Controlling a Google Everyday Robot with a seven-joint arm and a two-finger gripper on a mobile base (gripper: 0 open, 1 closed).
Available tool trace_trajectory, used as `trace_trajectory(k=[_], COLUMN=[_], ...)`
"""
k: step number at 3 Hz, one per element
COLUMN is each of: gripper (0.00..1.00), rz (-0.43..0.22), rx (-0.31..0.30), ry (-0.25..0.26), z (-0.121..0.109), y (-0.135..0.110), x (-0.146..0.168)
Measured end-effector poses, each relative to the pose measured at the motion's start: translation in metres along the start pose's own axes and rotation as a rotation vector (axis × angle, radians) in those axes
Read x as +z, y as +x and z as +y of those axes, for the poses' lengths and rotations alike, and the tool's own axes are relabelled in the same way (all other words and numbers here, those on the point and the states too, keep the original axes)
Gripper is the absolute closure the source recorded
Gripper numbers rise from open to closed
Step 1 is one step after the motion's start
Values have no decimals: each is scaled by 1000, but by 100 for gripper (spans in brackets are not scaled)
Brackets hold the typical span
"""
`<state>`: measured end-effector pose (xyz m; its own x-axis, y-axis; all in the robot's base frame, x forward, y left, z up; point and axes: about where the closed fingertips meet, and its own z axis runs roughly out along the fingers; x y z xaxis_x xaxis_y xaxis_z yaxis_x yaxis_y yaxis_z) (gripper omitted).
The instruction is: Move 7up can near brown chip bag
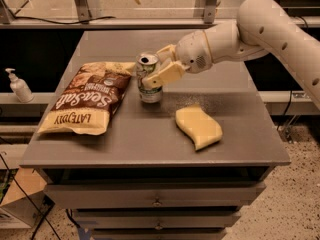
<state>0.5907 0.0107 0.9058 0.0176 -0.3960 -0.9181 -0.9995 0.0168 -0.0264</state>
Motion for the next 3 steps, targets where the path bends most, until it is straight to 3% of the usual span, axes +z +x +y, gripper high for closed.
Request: trace_trajectory(k=[1,2,3], gripper=[28,5,0], rz=[11,3,3], rx=[-33,-44,-44], ry=[-20,-22,-25], z=[18,28,28], y=[4,4,4], x=[24,36,38])
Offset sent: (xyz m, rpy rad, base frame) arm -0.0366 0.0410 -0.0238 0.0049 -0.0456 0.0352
